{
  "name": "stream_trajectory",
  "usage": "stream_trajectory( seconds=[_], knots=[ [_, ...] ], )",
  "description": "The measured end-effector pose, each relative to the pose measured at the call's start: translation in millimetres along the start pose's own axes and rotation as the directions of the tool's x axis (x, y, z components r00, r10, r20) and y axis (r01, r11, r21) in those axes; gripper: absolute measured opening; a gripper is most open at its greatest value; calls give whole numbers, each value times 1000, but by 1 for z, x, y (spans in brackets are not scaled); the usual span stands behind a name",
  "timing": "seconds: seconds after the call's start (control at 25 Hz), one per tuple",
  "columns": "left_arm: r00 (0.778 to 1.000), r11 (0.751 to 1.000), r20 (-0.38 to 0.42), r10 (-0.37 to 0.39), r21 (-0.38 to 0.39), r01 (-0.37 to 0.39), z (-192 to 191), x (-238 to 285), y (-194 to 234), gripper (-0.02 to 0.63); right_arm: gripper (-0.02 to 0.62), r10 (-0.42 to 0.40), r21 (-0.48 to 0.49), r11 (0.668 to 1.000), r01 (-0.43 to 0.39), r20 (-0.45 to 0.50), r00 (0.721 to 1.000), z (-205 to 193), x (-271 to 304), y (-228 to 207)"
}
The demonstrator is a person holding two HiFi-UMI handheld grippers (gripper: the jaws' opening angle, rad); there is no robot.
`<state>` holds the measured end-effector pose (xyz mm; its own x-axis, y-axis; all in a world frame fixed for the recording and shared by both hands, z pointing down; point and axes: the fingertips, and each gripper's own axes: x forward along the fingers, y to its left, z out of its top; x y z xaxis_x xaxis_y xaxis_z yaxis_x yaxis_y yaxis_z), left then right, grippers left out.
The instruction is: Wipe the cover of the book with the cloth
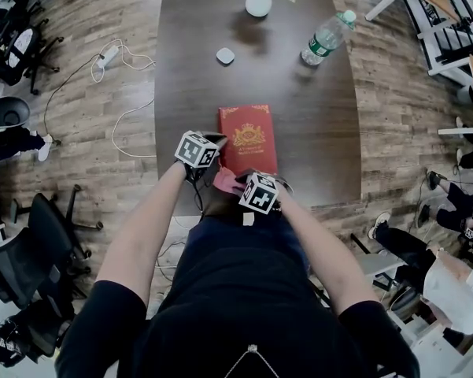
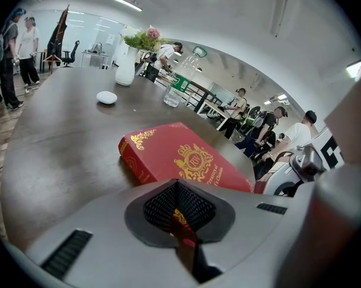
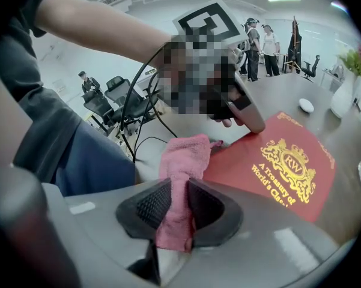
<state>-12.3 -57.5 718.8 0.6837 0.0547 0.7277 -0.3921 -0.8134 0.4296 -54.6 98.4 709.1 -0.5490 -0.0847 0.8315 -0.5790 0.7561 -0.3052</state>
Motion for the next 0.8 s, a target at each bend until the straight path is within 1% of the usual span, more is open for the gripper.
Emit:
stream_trajectory(
  seconds=[0.32, 0.8],
  knots=[
    [1000, 1000, -1, 0, 0, 0, 0, -1, 0, -5, 97, 5, -30, 1000, -4, 6, 1000, 16, 10, 6],
    [1000, 1000, -2, -3, 4, 3, 0, 0, -1, -5, 97, 7, 1, 1000, -7, 23, 1000, 10, 5, 4]
  ],
)
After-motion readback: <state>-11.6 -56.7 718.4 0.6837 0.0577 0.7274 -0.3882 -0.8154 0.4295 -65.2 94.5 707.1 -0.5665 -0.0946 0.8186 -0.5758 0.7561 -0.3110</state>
